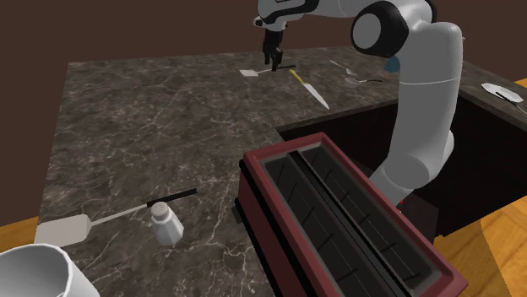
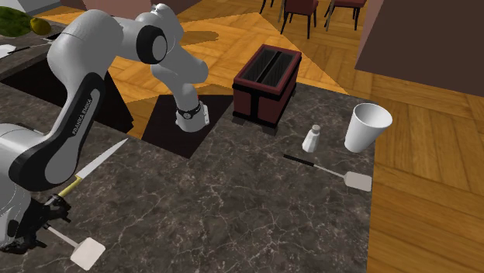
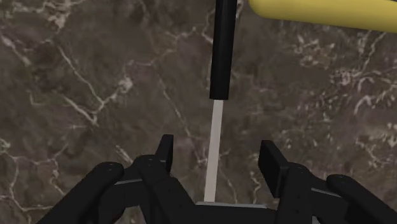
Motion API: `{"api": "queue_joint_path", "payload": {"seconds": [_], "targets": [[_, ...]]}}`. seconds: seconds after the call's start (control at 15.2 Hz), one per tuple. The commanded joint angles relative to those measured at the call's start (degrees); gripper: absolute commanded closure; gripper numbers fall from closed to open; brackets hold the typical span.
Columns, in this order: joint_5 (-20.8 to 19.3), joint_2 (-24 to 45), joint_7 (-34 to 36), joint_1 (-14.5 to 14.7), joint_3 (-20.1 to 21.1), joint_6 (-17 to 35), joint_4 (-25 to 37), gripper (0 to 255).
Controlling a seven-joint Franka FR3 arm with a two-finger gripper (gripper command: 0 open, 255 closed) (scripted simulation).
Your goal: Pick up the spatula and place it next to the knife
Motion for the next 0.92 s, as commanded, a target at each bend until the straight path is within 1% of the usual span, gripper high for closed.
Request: {"api": "queue_joint_path", "payload": {"seconds": [0.0,0.2,0.46,0.86], "targets": [[0.0,0.0,0.0,0.0,0.0,0.0,0.0,0],[0.0,0.0,0.0,0.0,0.0,0.0,0.0,0],[-0.16,-0.81,0.12,0.03,-0.07,-6.86,6.07,0],[-0.16,-0.81,0.12,0.03,-0.07,-6.86,6.07,0]]}}
